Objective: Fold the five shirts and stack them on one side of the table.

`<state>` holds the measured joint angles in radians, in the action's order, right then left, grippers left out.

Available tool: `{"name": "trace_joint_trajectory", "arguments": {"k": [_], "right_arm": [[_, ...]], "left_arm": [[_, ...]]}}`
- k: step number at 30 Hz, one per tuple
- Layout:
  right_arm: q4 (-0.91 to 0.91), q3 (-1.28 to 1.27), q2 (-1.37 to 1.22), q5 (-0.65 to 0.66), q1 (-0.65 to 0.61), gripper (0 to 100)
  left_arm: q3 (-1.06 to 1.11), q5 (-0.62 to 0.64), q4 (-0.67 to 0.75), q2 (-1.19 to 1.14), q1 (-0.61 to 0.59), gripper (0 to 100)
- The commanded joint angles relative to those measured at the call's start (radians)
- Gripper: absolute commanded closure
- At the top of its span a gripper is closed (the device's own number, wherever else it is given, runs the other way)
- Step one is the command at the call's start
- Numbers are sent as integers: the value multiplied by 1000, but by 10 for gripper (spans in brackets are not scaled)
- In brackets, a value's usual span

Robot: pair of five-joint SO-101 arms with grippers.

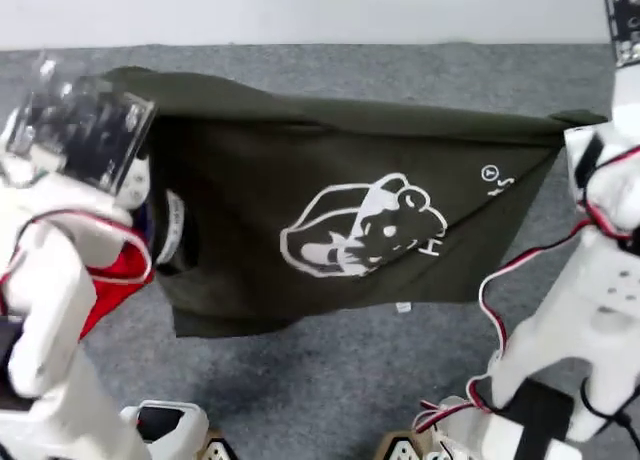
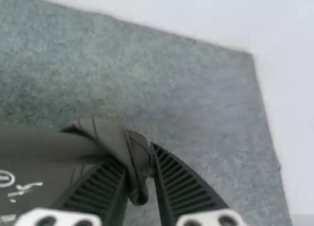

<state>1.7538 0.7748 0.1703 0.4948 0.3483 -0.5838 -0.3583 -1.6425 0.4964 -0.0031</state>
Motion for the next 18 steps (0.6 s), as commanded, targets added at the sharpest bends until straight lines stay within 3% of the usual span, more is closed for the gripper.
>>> {"name": "trace_joint_trajectory", "arguments": {"k": [1, 7, 13, 18], "right_arm": [[42, 29, -35, 9, -2, 989], [41, -94, -62, 12, -19, 989], [42, -229, -59, 29, -56, 989], [42, -233, -28, -35, -105, 989]], "left_arm": [[-58, -9, 57, -29, -37, 984], [-116, 32, 132, -68, -97, 984], [-122, 38, -5, -69, -52, 984], [-116, 40, -77, -69, -9, 984]]}}
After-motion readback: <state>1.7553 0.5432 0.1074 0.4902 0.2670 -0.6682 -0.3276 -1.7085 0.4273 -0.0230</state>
